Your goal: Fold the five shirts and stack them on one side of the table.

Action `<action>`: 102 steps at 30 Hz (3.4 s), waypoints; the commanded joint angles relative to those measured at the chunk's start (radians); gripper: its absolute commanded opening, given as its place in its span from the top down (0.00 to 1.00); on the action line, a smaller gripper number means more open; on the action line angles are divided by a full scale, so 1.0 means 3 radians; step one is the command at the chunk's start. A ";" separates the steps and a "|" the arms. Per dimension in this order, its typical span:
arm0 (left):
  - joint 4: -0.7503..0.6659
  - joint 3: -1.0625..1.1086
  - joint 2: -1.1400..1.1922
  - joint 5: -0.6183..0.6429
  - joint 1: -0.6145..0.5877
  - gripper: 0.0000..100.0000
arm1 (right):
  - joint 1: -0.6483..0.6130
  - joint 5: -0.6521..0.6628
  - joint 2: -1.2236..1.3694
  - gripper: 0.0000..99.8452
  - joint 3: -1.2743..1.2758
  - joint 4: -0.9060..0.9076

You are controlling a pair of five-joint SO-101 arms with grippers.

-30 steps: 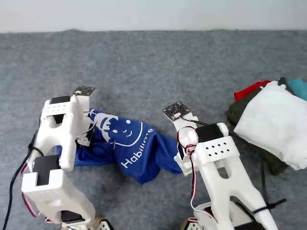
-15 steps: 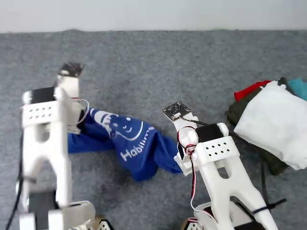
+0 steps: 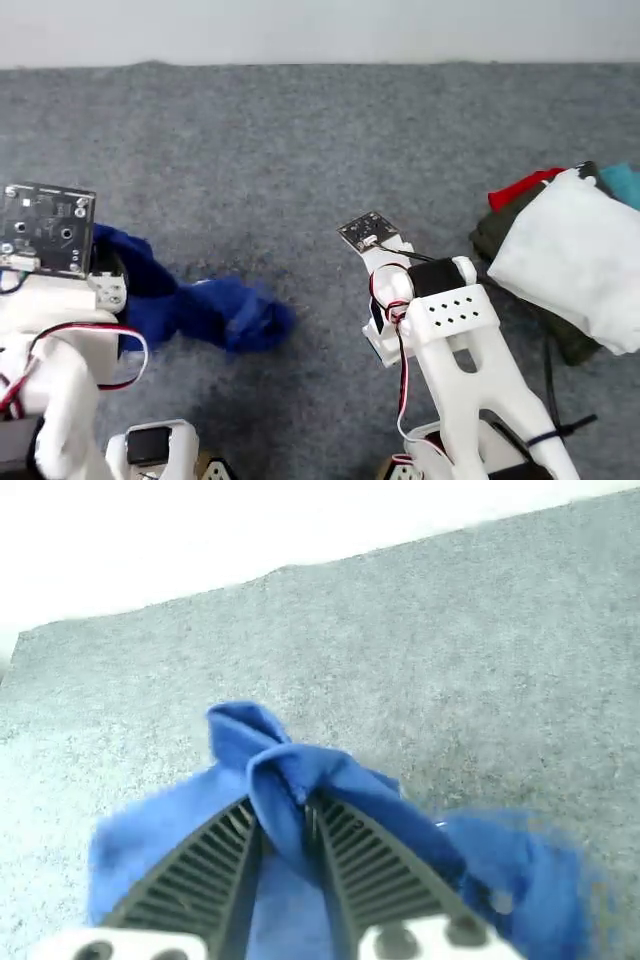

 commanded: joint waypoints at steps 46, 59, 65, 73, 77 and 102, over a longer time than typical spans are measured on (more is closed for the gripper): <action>-0.0394 0.0494 0.0762 -0.0701 0.0660 0.99 | -0.0018 -0.0041 0.0008 0.62 0.0010 -0.0064; -0.0997 0.1501 0.0747 -0.0701 0.0650 0.99 | -0.0274 -0.0036 0.0008 0.63 0.0005 -0.0412; -0.1171 0.1706 0.0762 -0.0701 0.0650 0.99 | -0.1169 -0.0031 0.0003 0.79 -0.0015 -0.0463; -0.1146 0.1726 0.0742 -0.0701 0.0644 0.99 | -0.1343 -0.0031 0.0013 0.74 0.0266 -0.0841; -0.1146 0.1726 0.0742 -0.0701 0.0644 0.99 | -0.1343 -0.0031 0.0013 0.73 0.0455 -0.1138; -0.1146 0.1731 0.0742 -0.0701 0.0644 0.99 | -0.0141 0.0363 -0.0013 0.99 -0.1115 -0.0949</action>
